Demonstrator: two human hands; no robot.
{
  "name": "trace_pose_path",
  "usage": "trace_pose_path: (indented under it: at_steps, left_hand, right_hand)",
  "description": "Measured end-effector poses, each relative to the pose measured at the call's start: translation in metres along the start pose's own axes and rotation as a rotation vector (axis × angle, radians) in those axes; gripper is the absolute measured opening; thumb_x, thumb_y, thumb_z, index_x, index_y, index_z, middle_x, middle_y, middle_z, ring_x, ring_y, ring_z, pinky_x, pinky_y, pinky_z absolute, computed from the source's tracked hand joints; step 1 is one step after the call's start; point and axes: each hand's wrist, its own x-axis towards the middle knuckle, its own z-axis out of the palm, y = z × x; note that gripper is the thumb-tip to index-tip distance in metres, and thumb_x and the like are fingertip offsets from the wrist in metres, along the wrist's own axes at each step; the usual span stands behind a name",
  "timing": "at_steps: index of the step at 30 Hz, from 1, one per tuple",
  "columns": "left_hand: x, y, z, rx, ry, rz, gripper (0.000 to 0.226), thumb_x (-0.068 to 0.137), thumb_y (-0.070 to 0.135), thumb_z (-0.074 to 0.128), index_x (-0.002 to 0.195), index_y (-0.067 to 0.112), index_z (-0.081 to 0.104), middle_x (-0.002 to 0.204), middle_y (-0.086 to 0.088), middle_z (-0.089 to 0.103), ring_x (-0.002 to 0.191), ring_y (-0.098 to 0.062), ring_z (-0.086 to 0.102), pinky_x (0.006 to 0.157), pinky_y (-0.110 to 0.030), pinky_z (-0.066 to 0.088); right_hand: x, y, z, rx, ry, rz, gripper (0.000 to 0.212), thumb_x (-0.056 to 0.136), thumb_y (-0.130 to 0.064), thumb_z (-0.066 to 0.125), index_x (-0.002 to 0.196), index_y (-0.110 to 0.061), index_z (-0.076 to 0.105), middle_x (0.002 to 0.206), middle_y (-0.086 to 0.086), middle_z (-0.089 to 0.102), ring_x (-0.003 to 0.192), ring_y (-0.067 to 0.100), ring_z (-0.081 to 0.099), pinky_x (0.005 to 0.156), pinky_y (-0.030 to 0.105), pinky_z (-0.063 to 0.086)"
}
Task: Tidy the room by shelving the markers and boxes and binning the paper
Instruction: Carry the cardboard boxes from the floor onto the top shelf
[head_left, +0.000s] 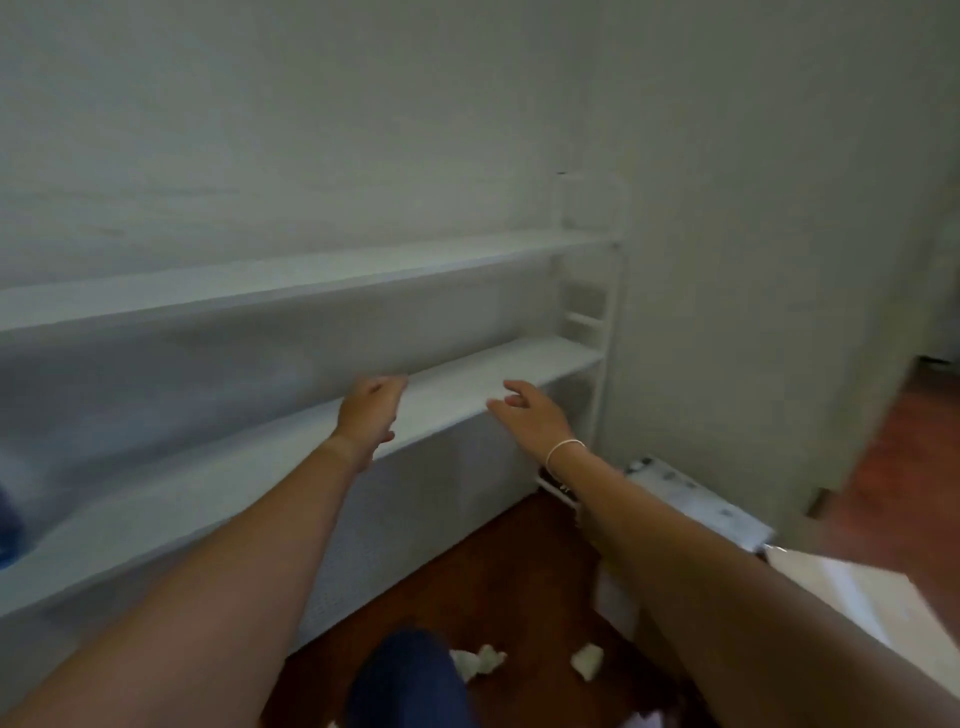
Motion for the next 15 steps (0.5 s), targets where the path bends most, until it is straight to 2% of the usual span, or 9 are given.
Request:
trace_pose_path:
  at_steps: [3,6,10,13,15]
  left_hand:
    - [-0.016,0.009,0.077,0.040,-0.171,0.038,0.017,0.095,0.034,0.049,0.080,0.027,0.052,0.102,-0.005,0.053,0.095,-0.024,0.051,0.085,-0.039,0.048]
    - [-0.038,0.013,0.150,0.070,-0.322,0.074,0.024,0.097,0.035,0.046,0.075,0.027,0.048,0.093,-0.004,0.050,0.093,-0.022,0.048,0.078,-0.033,0.042]
    - [-0.076,0.011,0.239,0.079,-0.472,0.082,0.015,0.097,0.035,0.049,0.102,0.022,0.054,0.103,-0.004,0.054,0.093,-0.021,0.051,0.081,-0.033,0.042]
    - [-0.105,0.005,0.290,0.116,-0.588,0.078,0.020,0.096,0.036,0.050,0.106,0.019,0.056,0.087,0.001,0.053,0.075,-0.015,0.048,0.069,-0.030,0.043]
    - [-0.126,0.001,0.323,0.145,-0.662,0.081,0.019,0.096,0.035,0.050,0.105,0.019,0.055,0.084,0.005,0.051,0.080,-0.016,0.049,0.068,-0.029,0.044]
  right_hand:
    - [-0.025,0.038,-0.077,-0.007,0.169,0.071,0.055,0.087,-0.034,0.060,0.137,-0.015,0.045,0.126,0.007,0.058,0.113,0.023,0.057,0.098,0.034,0.046]
    - [-0.062,0.074,-0.142,0.000,0.290,0.153,0.055,0.089,-0.035,0.058,0.137,-0.014,0.043,0.129,0.009,0.056,0.113,0.025,0.057,0.092,0.033,0.048]
    - [-0.116,0.117,-0.216,-0.013,0.471,0.254,0.056,0.085,-0.036,0.062,0.134,-0.014,0.047,0.121,0.006,0.058,0.100,0.018,0.057,0.089,0.035,0.049]
    - [-0.154,0.143,-0.258,-0.027,0.588,0.323,0.054,0.084,-0.034,0.064,0.131,-0.012,0.050,0.120,0.009,0.059,0.102,0.020,0.058,0.092,0.035,0.047]
    - [-0.179,0.161,-0.286,-0.035,0.662,0.361,0.052,0.084,-0.033,0.063,0.130,-0.012,0.051,0.124,0.012,0.060,0.108,0.024,0.058,0.095,0.036,0.047]
